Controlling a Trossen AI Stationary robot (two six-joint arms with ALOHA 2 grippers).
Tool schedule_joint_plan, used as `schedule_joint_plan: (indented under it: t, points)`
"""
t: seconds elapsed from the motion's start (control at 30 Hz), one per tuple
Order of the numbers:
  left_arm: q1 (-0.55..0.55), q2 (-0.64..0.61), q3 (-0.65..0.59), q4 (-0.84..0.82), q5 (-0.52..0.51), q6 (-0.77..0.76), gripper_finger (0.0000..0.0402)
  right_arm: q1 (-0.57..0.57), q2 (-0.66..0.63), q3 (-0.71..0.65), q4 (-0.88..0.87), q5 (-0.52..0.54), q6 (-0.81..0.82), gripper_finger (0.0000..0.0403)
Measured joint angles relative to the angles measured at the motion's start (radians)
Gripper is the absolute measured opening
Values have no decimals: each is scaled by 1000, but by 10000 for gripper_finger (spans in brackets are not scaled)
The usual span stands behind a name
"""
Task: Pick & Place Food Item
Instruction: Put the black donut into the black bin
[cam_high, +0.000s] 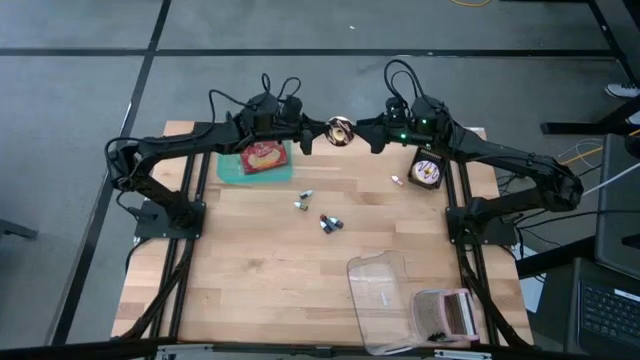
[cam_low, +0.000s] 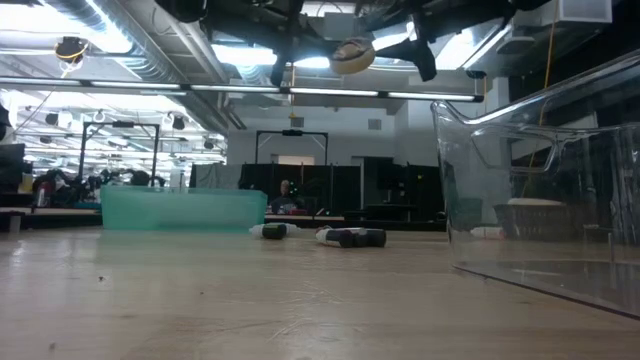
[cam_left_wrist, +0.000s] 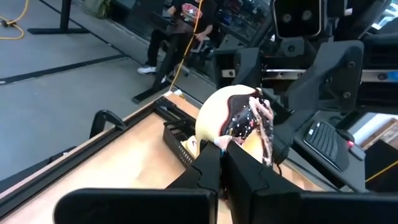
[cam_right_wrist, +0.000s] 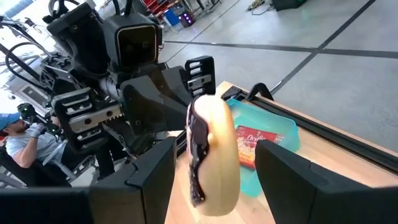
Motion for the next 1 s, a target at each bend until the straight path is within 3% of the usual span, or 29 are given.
schedule_joint_plan:
  t: [0.53, 1.0]
  points:
    - [38, 1, 0, 67, 47, -8, 6, 0, 24, 13, -6, -19, 10, 209]
    - [38, 1, 0, 67, 62, -10, 6, 0, 24, 13, 2, -34, -7, 66]
